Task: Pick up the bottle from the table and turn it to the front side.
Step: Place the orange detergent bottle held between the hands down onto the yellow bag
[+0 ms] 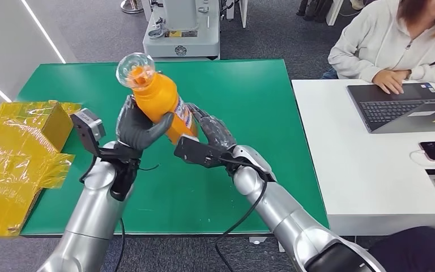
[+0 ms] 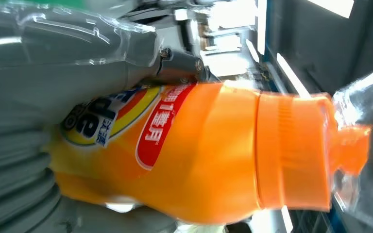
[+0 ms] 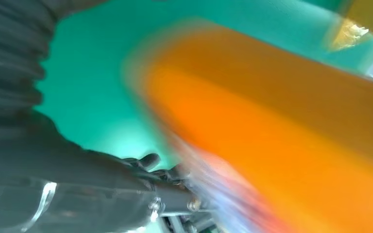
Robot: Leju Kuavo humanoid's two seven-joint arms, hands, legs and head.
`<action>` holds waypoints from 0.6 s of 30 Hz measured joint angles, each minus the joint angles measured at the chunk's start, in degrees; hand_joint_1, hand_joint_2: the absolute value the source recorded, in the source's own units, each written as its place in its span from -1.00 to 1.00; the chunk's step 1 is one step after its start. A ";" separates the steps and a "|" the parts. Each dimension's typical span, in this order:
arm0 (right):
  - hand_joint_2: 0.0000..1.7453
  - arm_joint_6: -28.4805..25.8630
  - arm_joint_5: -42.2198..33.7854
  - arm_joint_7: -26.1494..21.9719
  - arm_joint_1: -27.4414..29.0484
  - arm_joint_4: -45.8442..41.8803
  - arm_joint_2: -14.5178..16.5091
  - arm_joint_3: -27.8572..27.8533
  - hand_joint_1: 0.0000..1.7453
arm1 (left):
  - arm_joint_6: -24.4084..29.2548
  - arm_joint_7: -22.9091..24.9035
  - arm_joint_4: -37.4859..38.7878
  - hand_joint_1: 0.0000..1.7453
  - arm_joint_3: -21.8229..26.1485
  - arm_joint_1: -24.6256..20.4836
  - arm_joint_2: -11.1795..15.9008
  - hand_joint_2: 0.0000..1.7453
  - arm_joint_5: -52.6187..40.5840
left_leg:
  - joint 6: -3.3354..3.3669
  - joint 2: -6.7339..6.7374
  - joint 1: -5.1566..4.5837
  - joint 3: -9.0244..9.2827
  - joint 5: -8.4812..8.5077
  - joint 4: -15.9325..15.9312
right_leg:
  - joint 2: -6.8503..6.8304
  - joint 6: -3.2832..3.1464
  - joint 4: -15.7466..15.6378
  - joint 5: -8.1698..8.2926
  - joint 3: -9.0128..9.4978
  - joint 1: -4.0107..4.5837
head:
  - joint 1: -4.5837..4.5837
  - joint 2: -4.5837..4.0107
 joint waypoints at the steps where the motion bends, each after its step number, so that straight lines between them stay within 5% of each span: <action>1: 1.00 -0.08 0.27 0.06 0.81 -0.40 -0.73 -0.10 -1.00 | -0.55 -0.67 0.16 1.00 0.97 -1.63 1.31 1.00 -0.54 | -0.02 0.01 0.03 -0.01 0.01 0.00 | 0.00 -0.02 0.01 0.02 -0.01 0.03 | 0.00 0.00; 9: 1.00 -0.32 0.85 0.57 5.56 -7.12 -8.16 -3.10 -1.00 | -2.22 -3.33 6.15 0.92 9.68 -17.33 10.63 1.00 -4.57 | -0.10 0.05 0.14 -0.01 0.07 0.03 | 0.04 -0.16 0.03 0.12 -0.02 0.15 | 0.00 0.00; 14: 1.00 0.22 1.03 0.84 7.20 -10.84 -10.65 -4.55 -1.00 | 1.95 -3.73 7.65 1.00 10.96 -21.76 14.44 1.00 -11.01 | -0.11 0.07 0.15 -0.02 0.06 0.02 | 0.08 -0.16 0.02 0.11 -0.03 0.15 | 0.00 0.00; 18: 1.00 0.09 1.24 0.67 8.18 -12.95 -11.81 -4.76 -1.00 | 11.12 -4.31 9.63 1.00 10.02 -25.02 17.05 1.00 -27.93 | -0.11 0.08 0.17 -0.02 0.07 0.02 | 0.09 -0.17 0.02 0.11 -0.07 0.17 | 0.00 0.00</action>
